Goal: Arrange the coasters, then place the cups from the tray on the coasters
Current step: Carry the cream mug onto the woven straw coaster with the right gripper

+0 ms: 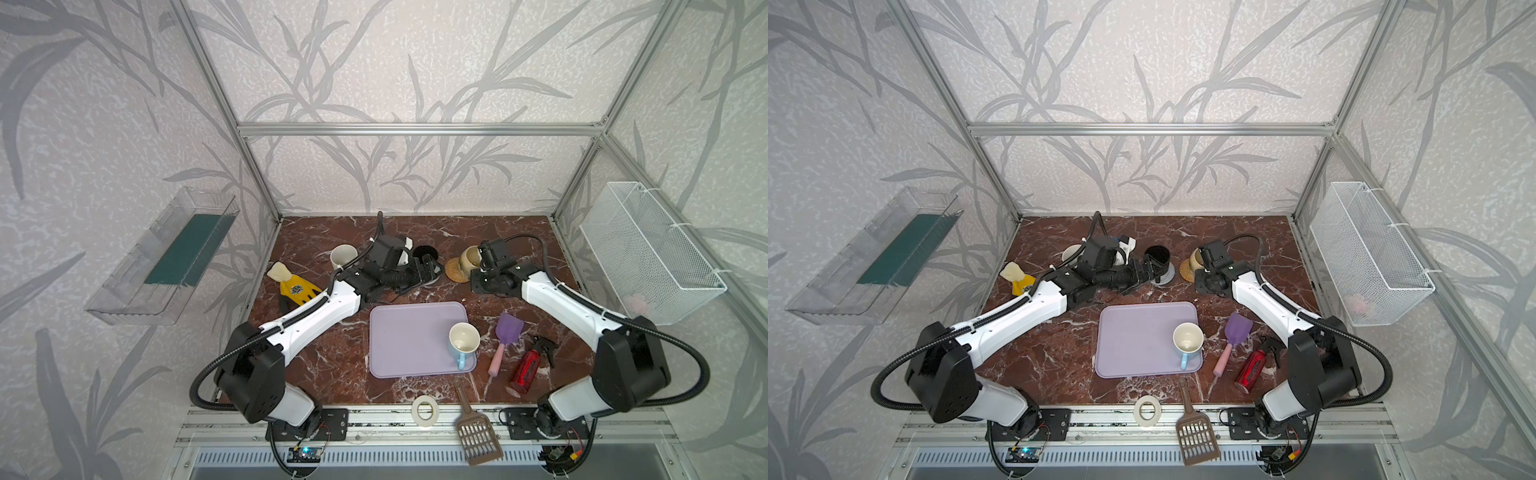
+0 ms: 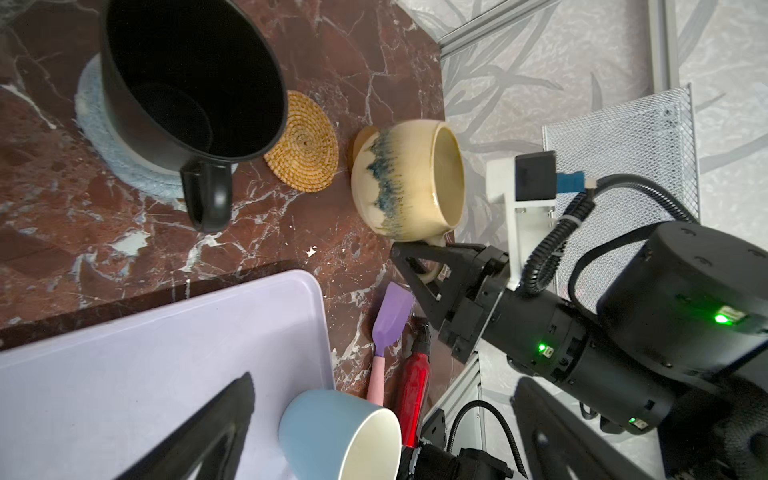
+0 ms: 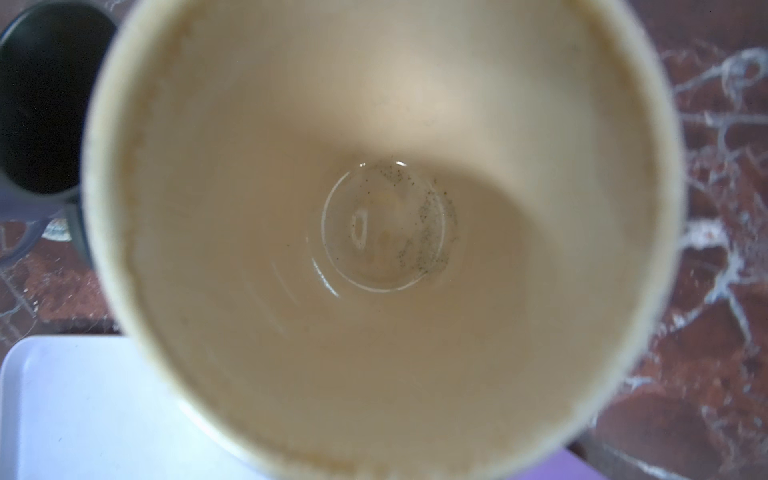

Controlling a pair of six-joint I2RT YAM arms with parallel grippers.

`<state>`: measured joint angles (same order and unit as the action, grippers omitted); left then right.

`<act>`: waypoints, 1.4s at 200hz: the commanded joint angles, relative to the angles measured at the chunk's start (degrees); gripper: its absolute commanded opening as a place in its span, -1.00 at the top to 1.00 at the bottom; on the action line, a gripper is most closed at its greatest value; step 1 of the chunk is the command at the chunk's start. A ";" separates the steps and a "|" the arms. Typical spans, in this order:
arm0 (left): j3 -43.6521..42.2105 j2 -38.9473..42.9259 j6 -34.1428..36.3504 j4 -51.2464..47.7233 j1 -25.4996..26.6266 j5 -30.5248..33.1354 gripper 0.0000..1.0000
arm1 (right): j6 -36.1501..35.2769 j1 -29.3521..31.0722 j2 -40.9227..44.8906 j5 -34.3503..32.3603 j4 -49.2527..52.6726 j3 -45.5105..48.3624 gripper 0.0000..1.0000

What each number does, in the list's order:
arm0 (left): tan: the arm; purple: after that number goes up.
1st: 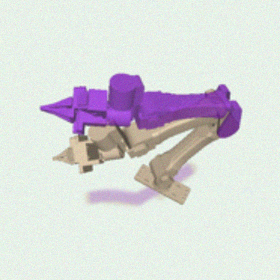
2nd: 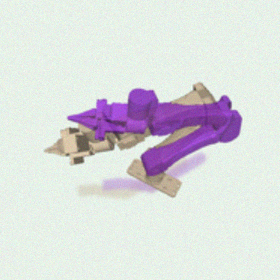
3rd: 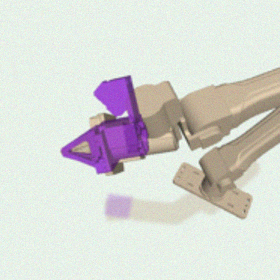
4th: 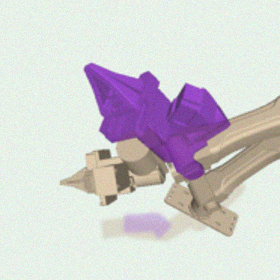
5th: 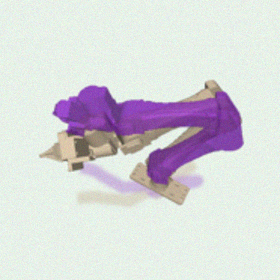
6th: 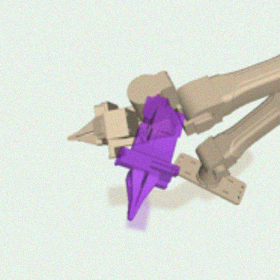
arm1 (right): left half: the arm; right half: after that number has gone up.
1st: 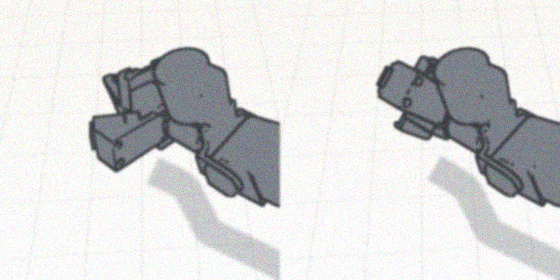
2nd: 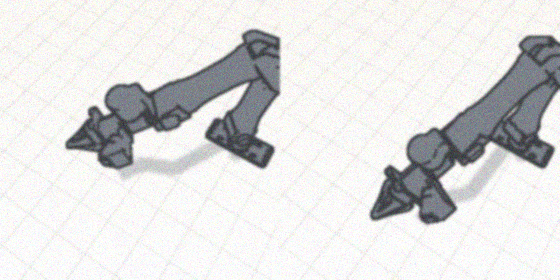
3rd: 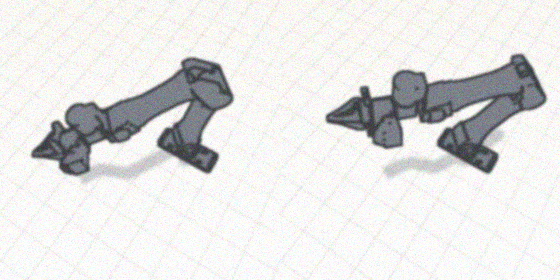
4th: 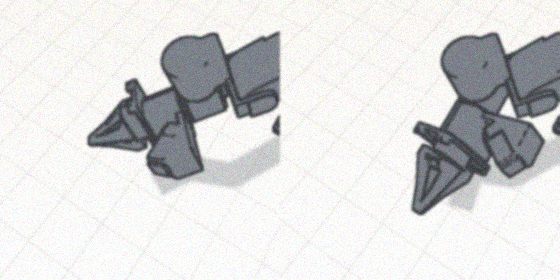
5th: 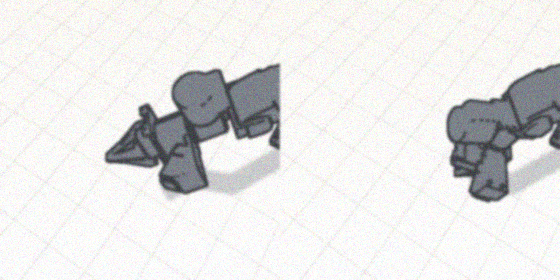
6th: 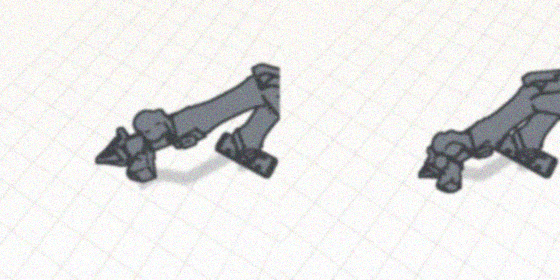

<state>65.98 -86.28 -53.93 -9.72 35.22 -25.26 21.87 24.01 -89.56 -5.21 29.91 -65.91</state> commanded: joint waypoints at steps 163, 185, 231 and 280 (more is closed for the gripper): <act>1.52 1.42 7.60 -5.88 -1.03 9.69 -0.98 | -9.96 1.37 -18.72 -6.56 -3.01 -15.30 1.00; 0.85 1.08 7.20 -5.48 -1.04 9.29 -0.99 | -9.20 1.64 -18.42 -6.78 -4.86 -13.81 1.00; -0.41 1.37 6.80 -5.09 -1.01 8.73 -0.99 | -8.06 1.65 -20.33 -6.30 -4.51 -12.45 1.00; -1.54 1.86 6.41 -4.49 -0.96 8.36 -0.98 | -6.05 1.57 -19.52 -5.47 -6.25 -9.21 1.00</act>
<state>65.47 -85.91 -46.74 -15.22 34.41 -16.43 14.39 25.61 -110.08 -10.28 25.98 -76.55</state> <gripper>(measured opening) 0.992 0.186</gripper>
